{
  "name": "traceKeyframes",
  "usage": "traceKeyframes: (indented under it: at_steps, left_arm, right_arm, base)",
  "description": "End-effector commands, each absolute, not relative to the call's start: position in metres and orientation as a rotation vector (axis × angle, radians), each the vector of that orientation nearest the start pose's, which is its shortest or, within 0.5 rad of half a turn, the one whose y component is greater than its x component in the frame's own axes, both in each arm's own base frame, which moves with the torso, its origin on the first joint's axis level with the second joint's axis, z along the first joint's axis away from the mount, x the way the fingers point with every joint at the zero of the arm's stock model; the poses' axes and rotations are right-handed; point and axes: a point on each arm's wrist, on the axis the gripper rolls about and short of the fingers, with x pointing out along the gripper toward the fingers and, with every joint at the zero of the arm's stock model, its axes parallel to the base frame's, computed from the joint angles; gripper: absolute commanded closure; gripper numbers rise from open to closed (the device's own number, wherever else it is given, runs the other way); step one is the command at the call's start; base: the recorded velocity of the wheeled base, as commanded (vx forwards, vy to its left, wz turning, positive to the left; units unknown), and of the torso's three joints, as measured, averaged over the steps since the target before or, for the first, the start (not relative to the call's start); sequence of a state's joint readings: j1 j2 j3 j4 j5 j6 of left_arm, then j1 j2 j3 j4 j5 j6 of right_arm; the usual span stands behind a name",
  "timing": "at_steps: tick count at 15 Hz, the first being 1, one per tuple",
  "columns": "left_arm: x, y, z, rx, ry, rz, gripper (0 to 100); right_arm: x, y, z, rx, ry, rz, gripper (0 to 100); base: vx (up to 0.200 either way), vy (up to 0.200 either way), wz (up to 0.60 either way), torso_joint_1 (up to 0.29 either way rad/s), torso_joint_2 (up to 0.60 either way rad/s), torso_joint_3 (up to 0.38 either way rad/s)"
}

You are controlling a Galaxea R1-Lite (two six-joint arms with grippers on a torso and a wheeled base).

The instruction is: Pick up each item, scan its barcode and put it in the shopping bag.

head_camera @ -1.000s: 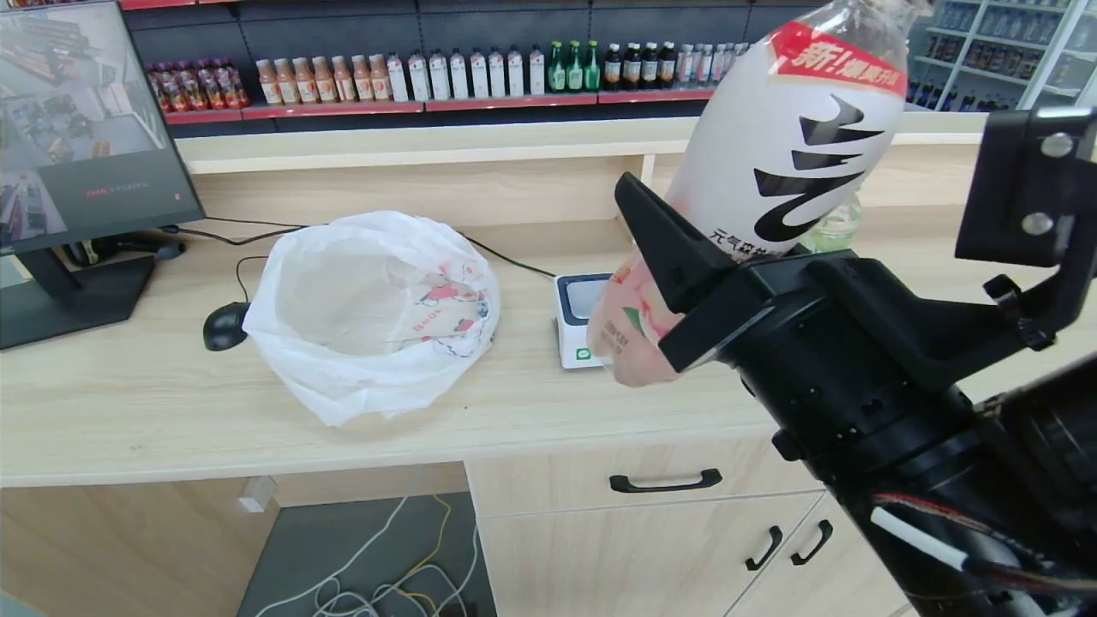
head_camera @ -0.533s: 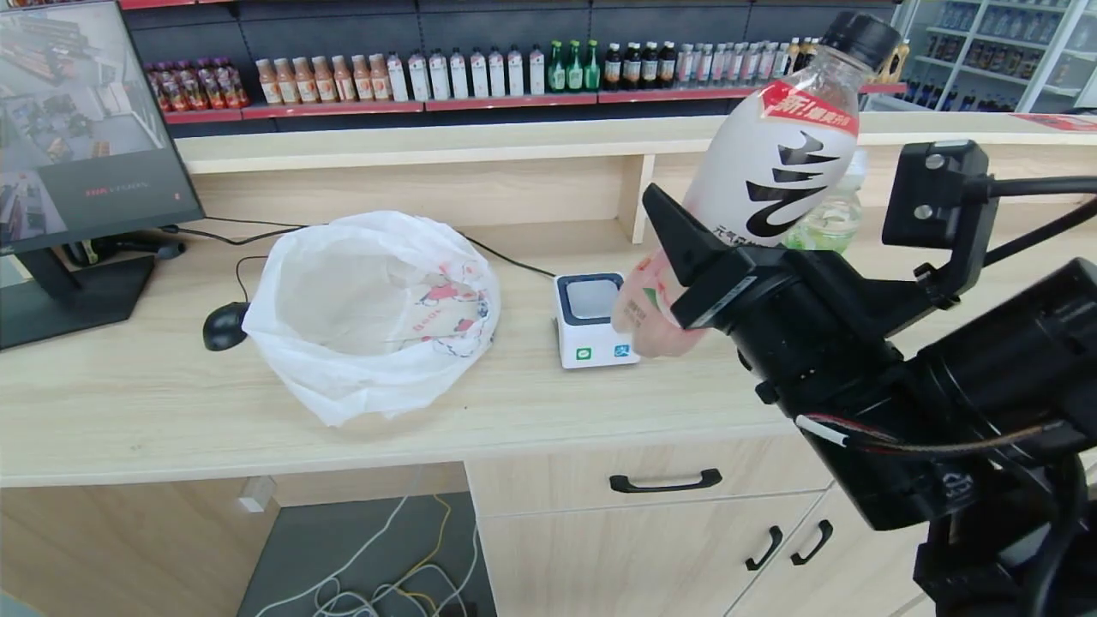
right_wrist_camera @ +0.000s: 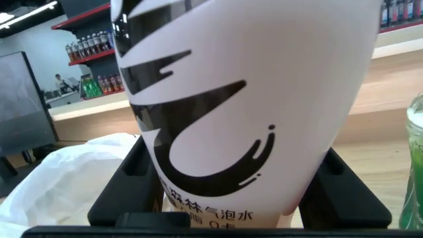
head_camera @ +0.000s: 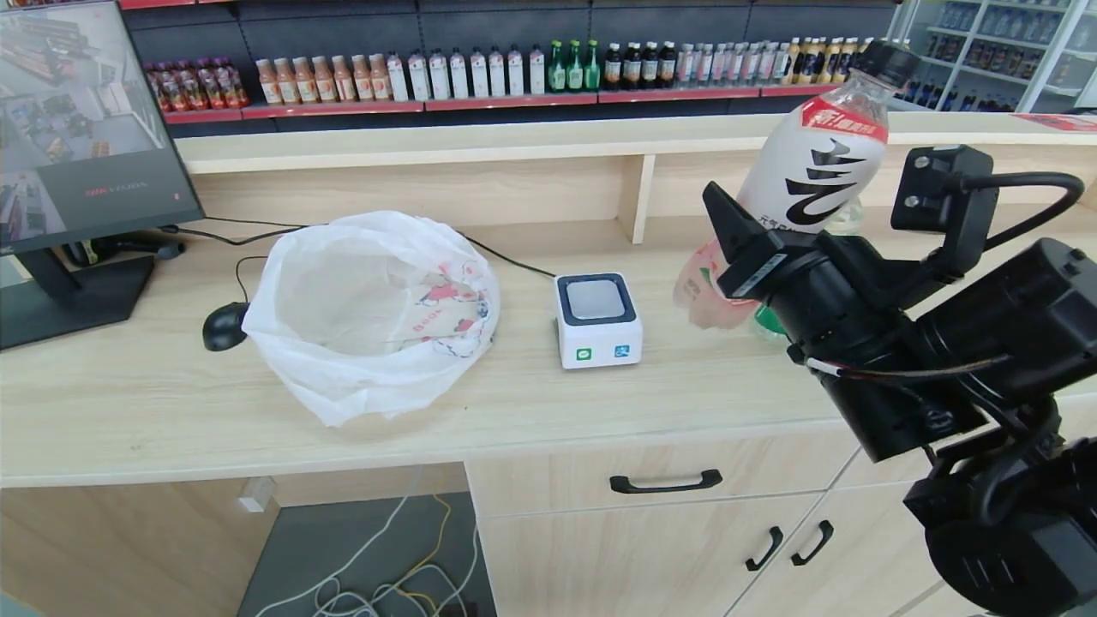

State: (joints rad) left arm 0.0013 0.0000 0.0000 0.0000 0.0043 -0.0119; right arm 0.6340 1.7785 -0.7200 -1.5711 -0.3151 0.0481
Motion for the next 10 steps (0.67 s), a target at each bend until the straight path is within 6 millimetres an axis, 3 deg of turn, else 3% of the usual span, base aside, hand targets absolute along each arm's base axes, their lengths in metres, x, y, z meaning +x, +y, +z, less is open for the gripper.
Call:
traceKeyframes:
  at_steps: [1, 10]
  left_arm:
    - [-0.0228, 0.0001, 0.0755, -0.014, 0.000, 0.006, 0]
    - [-0.0228, 0.0001, 0.0755, -0.015, 0.000, 0.006, 0]
  right_arm:
    - [0.2496, 0.1763, 0.2249, 0.273, -0.444, 0.341, 100]
    - [0.2548, 0.1792, 0.2290, 0.276, -0.465, 0.348, 100]
  base:
    - [0.000, 0.000, 0.00, 0.000, 0.00, 0.000]
    - [0.000, 0.200, 0.00, 0.004, 0.00, 0.003]
